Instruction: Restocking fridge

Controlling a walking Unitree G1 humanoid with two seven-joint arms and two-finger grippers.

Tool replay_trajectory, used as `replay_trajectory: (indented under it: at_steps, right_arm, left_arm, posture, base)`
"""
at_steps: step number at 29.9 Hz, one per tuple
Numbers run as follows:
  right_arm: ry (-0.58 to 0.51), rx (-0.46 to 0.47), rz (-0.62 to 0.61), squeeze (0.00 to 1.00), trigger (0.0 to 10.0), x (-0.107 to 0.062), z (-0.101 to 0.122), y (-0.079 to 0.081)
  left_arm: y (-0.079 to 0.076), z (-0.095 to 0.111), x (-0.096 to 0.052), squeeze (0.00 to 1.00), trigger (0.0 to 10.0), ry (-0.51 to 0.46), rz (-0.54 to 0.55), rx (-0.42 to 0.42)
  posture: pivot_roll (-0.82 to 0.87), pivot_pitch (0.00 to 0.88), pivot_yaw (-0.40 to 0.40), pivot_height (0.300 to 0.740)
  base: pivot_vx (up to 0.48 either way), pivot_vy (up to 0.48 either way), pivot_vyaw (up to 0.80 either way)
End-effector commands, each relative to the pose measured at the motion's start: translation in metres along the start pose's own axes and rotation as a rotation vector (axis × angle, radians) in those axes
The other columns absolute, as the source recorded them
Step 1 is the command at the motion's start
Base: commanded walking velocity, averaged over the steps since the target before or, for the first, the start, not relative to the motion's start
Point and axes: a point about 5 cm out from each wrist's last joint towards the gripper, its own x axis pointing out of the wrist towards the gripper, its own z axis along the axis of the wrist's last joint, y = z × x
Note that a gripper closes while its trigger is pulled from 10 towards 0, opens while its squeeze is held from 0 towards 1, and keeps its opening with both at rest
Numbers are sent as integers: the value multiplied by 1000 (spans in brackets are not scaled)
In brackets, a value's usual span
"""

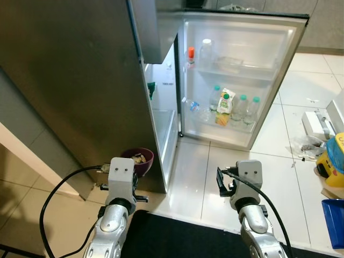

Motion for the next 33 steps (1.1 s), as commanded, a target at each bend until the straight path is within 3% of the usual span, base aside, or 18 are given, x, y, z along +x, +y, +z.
replay_trajectory:
  at_steps: [1, 16, 33]
  right_arm:
    - [19, 0, 6, 0, 10000, -3, -3, 2]
    - [20, -2, 4, 0, 10000, -2, -3, 2]
    - [21, -6, 2, 0, 10000, -2, -4, 2]
  left_arm:
    - [3, -4, -1, 0, 10000, 13, 13, 3]
    - [-2, 0, 0, 0, 10000, -14, -11, 18]
    - [-3, 3, 1, 0, 10000, -31, -19, 25]
  posture:
    - [-2, 183, 61, 710]
    - [-4, 185, 61, 710]
    - [-5, 184, 64, 710]
  base:
    - [0, 0, 0]
    - [0, 0, 0]
    - [410, 0, 0]
